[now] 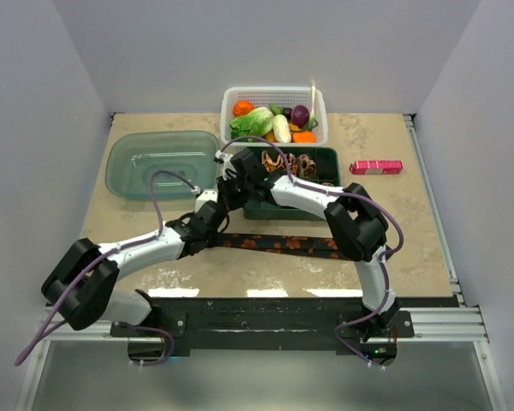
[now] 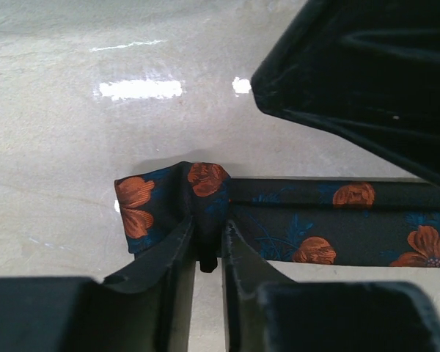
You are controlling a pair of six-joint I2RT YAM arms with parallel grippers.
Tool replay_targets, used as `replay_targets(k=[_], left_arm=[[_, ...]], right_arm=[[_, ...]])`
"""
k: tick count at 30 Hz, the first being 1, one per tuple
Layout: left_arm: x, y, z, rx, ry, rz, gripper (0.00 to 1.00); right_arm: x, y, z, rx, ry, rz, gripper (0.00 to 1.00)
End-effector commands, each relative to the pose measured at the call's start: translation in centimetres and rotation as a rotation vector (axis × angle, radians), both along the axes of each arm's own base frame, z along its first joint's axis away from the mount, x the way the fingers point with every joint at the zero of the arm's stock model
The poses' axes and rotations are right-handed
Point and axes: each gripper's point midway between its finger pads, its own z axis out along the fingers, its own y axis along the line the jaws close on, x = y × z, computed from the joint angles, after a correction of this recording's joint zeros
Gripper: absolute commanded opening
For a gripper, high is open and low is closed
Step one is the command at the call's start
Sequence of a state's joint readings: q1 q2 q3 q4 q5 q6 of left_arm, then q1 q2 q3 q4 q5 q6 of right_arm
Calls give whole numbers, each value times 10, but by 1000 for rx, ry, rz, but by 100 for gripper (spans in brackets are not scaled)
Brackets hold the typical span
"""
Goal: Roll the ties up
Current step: Roll the tie at the center of the board.
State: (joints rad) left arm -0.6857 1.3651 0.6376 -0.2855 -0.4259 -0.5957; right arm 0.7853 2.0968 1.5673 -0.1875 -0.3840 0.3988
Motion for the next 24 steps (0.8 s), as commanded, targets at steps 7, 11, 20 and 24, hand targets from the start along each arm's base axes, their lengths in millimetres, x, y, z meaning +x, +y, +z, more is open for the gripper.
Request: replay_targets(k=[7,11,20,24], left_arm=[[0,-18,22,-134,-94,3,29],[-2,-19,27,-163,-110,1,31],[-6,-26,28,-206,-112,-41,41],[-7,-24,28,-198,-108,-39,45]], right_arm=[[-13,12,34,77,-53,61,0],[-27,19,36,100,-39,98,0],[-41,15,47,121,-59,119,0],[-42,13,52,121,-69,117,0]])
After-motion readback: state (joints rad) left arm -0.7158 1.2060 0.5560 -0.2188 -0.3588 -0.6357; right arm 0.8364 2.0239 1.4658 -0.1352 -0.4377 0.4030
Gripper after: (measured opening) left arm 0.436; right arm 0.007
